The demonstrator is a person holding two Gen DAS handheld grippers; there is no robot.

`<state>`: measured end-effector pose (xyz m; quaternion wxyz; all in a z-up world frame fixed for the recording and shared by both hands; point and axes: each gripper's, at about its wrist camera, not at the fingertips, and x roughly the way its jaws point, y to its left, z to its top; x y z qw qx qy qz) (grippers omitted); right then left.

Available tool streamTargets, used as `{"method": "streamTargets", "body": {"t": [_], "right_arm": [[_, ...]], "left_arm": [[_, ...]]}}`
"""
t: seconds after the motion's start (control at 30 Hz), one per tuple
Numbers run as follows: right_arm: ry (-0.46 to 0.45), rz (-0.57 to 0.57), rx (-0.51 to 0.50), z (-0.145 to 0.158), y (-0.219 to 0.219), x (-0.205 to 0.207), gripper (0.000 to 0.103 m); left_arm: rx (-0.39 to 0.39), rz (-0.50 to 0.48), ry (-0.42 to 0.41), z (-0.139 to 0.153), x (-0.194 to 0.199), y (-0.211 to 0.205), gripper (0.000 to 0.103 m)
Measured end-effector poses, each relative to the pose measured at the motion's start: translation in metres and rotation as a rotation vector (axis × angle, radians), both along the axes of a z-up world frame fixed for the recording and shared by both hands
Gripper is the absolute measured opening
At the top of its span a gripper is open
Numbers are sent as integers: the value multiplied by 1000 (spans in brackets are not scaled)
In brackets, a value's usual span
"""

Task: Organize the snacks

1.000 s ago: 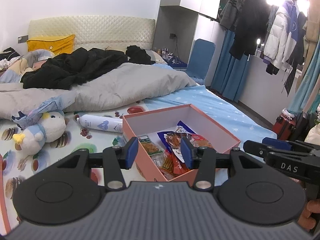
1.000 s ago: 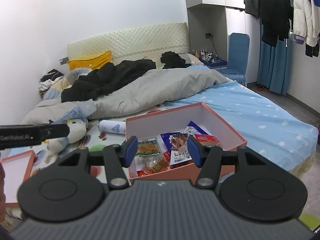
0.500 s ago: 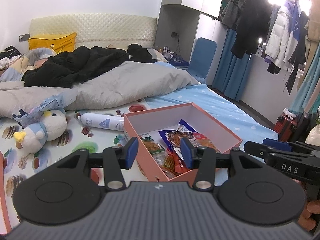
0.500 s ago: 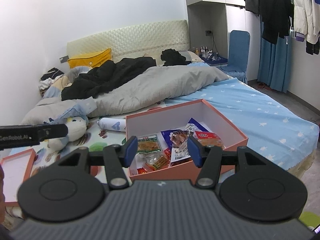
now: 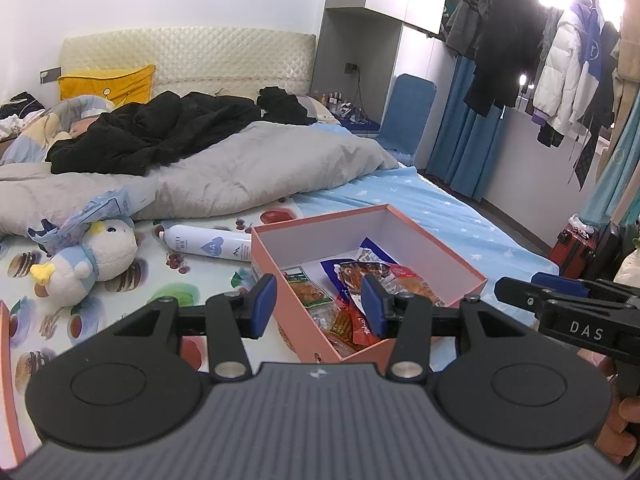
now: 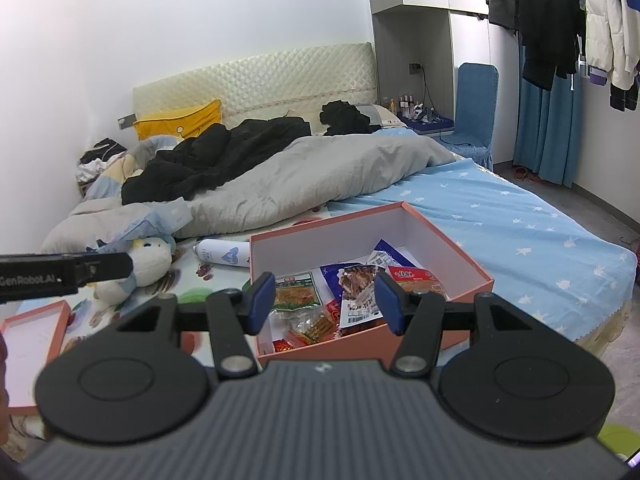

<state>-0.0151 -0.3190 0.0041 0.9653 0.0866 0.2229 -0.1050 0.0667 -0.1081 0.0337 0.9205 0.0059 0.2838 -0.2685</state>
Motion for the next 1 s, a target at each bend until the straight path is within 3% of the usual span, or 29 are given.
{"method": "streamTargets", "body": {"t": [0.1, 0.23, 0.33, 0.53, 0.6, 0.7, 1.0], "right_arm": [[0, 1, 0, 0, 0, 0, 57], [0, 1, -1, 0, -1, 0, 57], [0, -4, -3, 1, -1, 0, 57], [-4, -19, -6, 2, -3, 1, 60], [-11, -35, -7, 1, -4, 2, 88], [-14, -37, -14, -1, -3, 1, 102], [-31, -45, 0, -1, -6, 1, 103]], "left_arm": [[5, 2, 12, -1, 2, 0, 56], [9, 43, -4, -3, 3, 3, 87], [6, 51, 2, -4, 6, 7, 97], [35, 65, -12, -6, 6, 7, 102], [41, 72, -13, -7, 6, 6, 103], [49, 91, -16, -8, 5, 6, 103], [51, 113, 5, -9, 5, 9, 103]]}}
